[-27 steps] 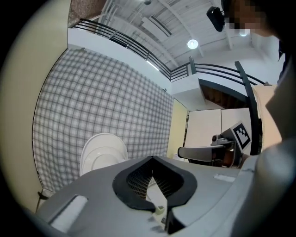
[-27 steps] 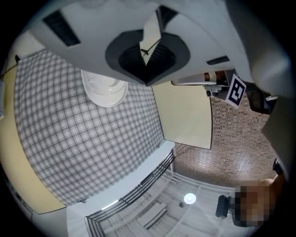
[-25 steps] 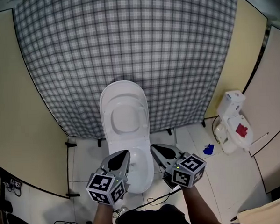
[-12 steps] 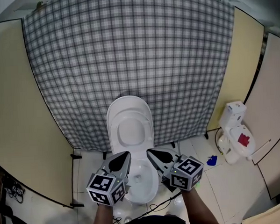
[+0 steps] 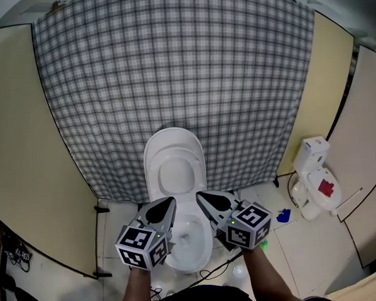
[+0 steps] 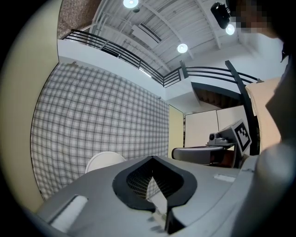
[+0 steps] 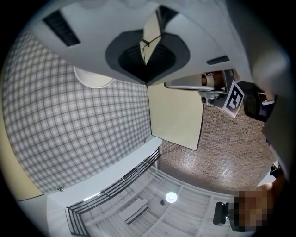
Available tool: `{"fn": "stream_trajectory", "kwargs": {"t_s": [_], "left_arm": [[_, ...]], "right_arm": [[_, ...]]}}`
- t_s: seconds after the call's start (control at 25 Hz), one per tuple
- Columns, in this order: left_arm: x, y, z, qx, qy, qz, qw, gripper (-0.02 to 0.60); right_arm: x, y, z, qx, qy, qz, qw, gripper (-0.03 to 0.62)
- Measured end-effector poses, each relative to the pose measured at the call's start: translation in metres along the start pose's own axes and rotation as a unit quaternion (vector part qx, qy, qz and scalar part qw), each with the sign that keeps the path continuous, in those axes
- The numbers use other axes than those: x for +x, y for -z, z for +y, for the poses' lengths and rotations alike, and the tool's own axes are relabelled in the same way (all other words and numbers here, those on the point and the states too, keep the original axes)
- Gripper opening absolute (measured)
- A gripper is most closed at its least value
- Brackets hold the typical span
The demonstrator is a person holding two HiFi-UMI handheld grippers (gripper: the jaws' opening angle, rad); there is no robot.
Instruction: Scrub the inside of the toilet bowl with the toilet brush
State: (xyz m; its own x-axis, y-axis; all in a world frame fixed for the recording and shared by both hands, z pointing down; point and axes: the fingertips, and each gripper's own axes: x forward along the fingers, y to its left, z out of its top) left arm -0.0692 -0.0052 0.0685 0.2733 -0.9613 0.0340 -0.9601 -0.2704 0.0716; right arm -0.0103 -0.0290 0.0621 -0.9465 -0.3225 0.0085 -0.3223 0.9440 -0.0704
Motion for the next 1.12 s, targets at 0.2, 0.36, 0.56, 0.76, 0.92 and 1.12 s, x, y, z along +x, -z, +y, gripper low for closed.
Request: {"fn": "stream_trajectory", "kwargs": {"t_s": [0.2, 0.36, 0.56, 0.76, 0.92, 1.12], "left_arm": [[0.005, -0.011, 0.001, -0.002, 0.005, 0.0, 1.0, 0.002], [0.008, -0.014, 0.001, 0.003, 0.002, -0.002, 1.0, 0.002], [0.003, -0.012, -0.003, 0.003, 0.006, -0.006, 1.0, 0.002], [0.008, -0.013, 0.003, -0.002, 0.005, 0.002, 1.0, 0.002], [0.01, -0.011, 0.004, 0.002, 0.008, 0.001, 1.0, 0.002], [0.005, -0.009, 0.005, 0.004, 0.0, -0.001, 1.0, 0.002]], "right_arm": [[0.002, -0.01, -0.003, -0.009, 0.002, 0.004, 1.0, 0.006], [0.003, -0.007, -0.005, -0.007, -0.006, 0.008, 1.0, 0.006], [-0.001, -0.008, 0.001, -0.013, -0.003, 0.004, 1.0, 0.006], [0.005, -0.009, -0.005, -0.007, 0.0, 0.012, 1.0, 0.006], [0.008, -0.006, -0.005, -0.009, 0.002, 0.01, 1.0, 0.006], [0.009, -0.003, -0.001, -0.008, -0.006, 0.008, 1.0, 0.006]]}}
